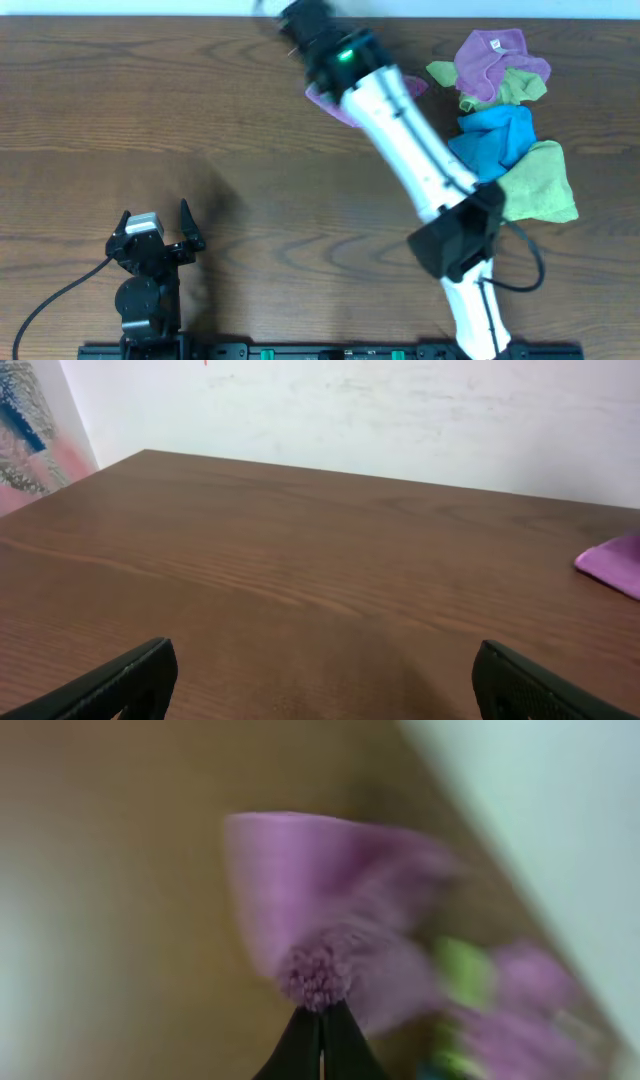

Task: Fold the cloth
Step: 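Lower the purple cloth onto the table center with the right gripper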

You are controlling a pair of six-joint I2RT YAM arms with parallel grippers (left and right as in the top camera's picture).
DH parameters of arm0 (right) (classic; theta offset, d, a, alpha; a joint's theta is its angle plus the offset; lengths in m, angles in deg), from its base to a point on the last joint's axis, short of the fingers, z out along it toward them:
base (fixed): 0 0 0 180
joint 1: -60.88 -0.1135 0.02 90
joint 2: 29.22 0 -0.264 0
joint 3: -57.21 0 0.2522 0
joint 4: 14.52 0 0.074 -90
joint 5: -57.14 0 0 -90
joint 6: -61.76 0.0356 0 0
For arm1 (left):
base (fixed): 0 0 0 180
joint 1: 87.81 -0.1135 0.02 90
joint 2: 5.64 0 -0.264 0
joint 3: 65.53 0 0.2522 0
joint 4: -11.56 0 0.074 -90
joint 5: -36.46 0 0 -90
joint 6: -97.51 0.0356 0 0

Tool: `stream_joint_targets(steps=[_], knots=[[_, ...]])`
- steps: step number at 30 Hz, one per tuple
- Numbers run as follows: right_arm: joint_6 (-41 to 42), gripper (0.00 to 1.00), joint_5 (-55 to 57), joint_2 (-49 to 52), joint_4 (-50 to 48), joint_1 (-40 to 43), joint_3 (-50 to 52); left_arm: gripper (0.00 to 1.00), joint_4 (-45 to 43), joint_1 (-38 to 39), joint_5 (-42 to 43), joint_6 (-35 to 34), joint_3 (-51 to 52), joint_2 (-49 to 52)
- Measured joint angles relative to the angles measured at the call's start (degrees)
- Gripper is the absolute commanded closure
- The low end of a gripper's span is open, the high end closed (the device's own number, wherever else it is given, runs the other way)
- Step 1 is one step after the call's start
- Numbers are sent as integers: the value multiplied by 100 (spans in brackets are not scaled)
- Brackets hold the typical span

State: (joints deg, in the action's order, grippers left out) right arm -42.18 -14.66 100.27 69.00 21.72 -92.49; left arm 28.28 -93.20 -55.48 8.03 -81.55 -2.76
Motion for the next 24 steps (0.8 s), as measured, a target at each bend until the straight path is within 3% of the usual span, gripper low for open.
stream_joint_targets(steps=[1, 3, 4, 10, 14, 19, 24], knots=[[-24, 61, -658, 0, 109, -339, 0, 5, 0, 0, 0, -2, 0, 0], [-118, 42, -1379, 0, 273, -767, -4, 5, 0, 0, 0, -2, 0, 0], [-190, 27, -1593, 0, 385, -935, -4, 5, 0, 0, 0, 0, 0, 0], [-474, 27, -1770, 0, 688, -1174, -4, 5, 0, 0, 0, 0, 0, 0], [-350, 31, -1690, 0, 501, -787, 2, 5, 0, 0, 0, 0, 0, 0], [-79, 27, -1620, 48, -168, 70, 372, 5, 0, 0, 0, 0, 0, 0], [-68, 32, -1790, 505, -581, 601, 717, 5, 0, 0, 0, 0, 0, 0]])
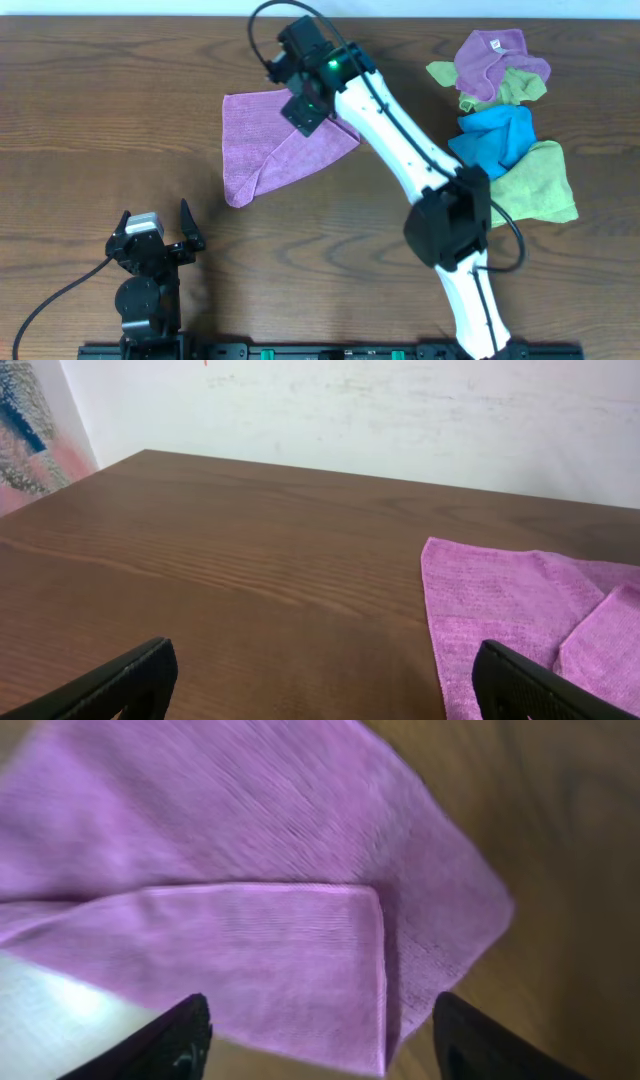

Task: Fold the cloth
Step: 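Lower the purple cloth onto the table center with the right gripper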

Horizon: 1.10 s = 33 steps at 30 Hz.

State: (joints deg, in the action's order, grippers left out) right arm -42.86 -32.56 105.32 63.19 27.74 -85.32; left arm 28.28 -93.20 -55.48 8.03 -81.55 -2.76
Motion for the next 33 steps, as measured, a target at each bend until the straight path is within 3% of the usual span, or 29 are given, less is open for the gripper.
stream_joint_targets(steps=[3, 9, 12, 15, 18, 33], knots=[[-85, 33, -179, 396, -190, 146, 57, 5, 0, 0, 0, 0, 0, 0], [-409, 49, -282, 772, -317, 151, 74, 5, 0, 0, 0, 0, 0, 0], [-468, 50, -197, 791, -374, 153, 74, 5, 0, 0, 0, 0, 0, 0], [-498, 59, -98, 791, -450, 175, 74, 5, 0, 0, 0, -2, 0, 0], [-538, 51, -50, 791, -514, 256, 74, 5, 0, 0, 2, 0, 0, 0], [-549, 47, -332, 793, -848, 525, 92, 5, 0, 0, 0, -2, 0, 0]])
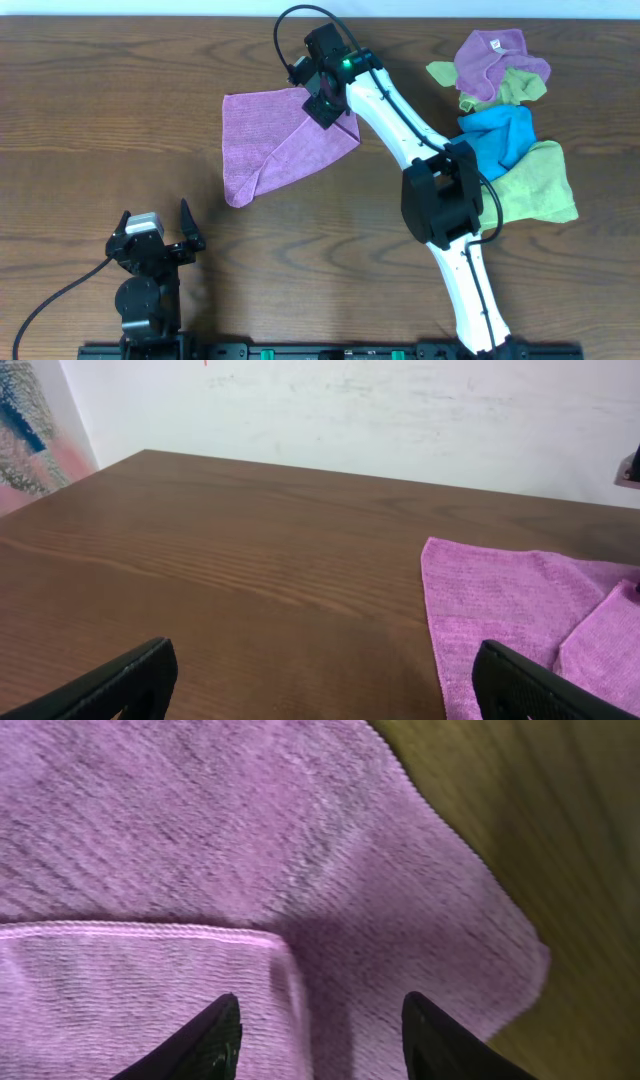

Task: Fold the cloth
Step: 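Lower the purple cloth onto the table center with the right gripper, then release and press the cloth's right edge flat with the right gripper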

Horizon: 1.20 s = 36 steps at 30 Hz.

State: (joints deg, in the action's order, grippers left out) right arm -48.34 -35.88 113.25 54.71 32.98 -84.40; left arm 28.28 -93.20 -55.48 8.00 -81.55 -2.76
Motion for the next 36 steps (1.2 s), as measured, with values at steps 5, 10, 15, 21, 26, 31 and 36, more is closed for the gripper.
stream_joint_targets(steps=[5, 10, 15, 21, 26, 31, 36], knots=[[-2, 48, -267, 50, 37, 4, 11, 5, 0, 0, 0, 0, 0, 0], [-2, 52, -382, 221, 98, 61, 37, 5, 0, 0, 0, 2, 0, 0], [46, 99, -514, 258, 170, 144, 57, 5, 0, 0, 0, 0, 0, 0], [522, 99, -568, 256, 481, 146, 57, 5, 0, 0, 0, 2, 0, 0], [929, 99, -605, 68, 1119, 118, 57, 5, 0, 0, 2, 2, 0, 0], [1169, 98, -621, -627, 1687, -31, 57, 5, 0, 0, 2, 0, 0, 0], [1333, 98, -645, -1071, 2446, -219, 39, 4, 0, 0, 0, 2, 0, 0]])
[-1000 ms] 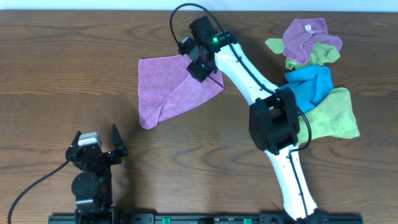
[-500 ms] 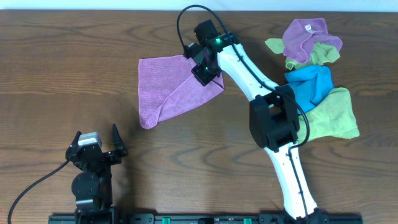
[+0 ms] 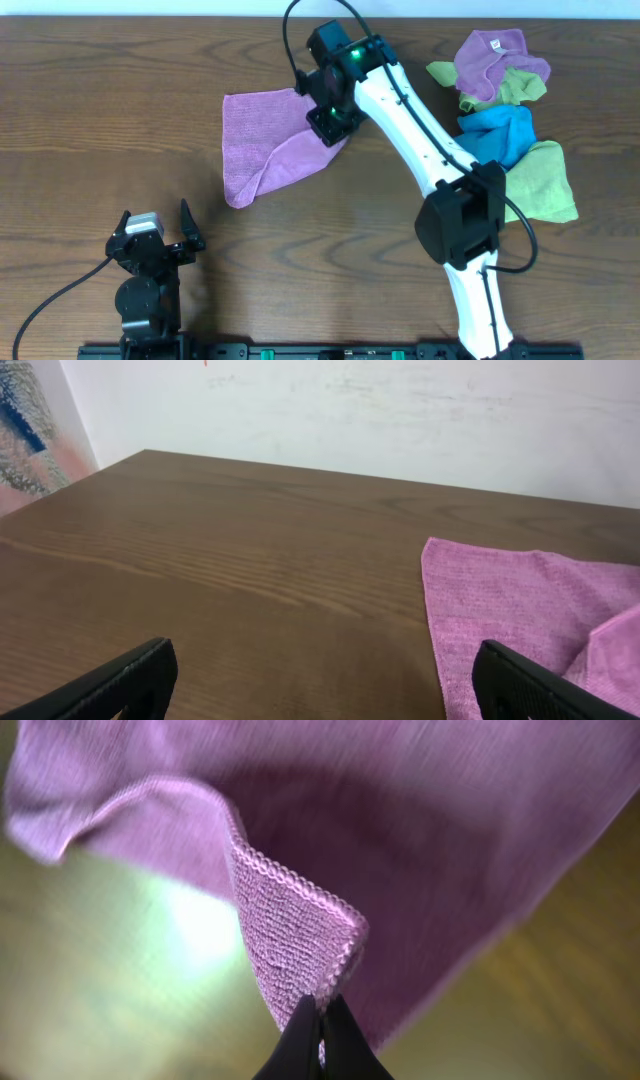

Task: Fold the cloth
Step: 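Release and press the cloth's right edge flat with the right gripper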

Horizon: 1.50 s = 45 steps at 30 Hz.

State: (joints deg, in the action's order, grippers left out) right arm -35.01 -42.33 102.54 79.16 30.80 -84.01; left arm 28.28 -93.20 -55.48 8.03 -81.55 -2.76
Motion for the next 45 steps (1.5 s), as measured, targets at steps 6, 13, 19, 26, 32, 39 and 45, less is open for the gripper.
stream_joint_targets(steps=[6, 13, 19, 26, 32, 39, 45], knots=[[181, 57, 0, 9, 994, -142, 0, 5, 0, 0, 2, -2, 0, 0], [315, 14, 4, 9, 1604, -400, 9, 5, 0, 0, 0, 0, 0, 0], [352, 85, 17, 9, 562, -417, 13, 5, 0, 0, 2, 0, 0, 0], [385, 99, 48, 13, -426, -396, 17, 5, 0, 0, 0, 0, 0, 0], [337, 99, 72, 133, -1456, -396, 898, 4, 0, 0, 2, -2, 0, 0], [343, 99, 90, 295, -2079, -354, 2004, 5, -2, 0, 4, 0, 0, 2], [568, 98, 22, 251, -1650, -310, 2114, 5, 0, 0, 0, 0, 0, 0]])
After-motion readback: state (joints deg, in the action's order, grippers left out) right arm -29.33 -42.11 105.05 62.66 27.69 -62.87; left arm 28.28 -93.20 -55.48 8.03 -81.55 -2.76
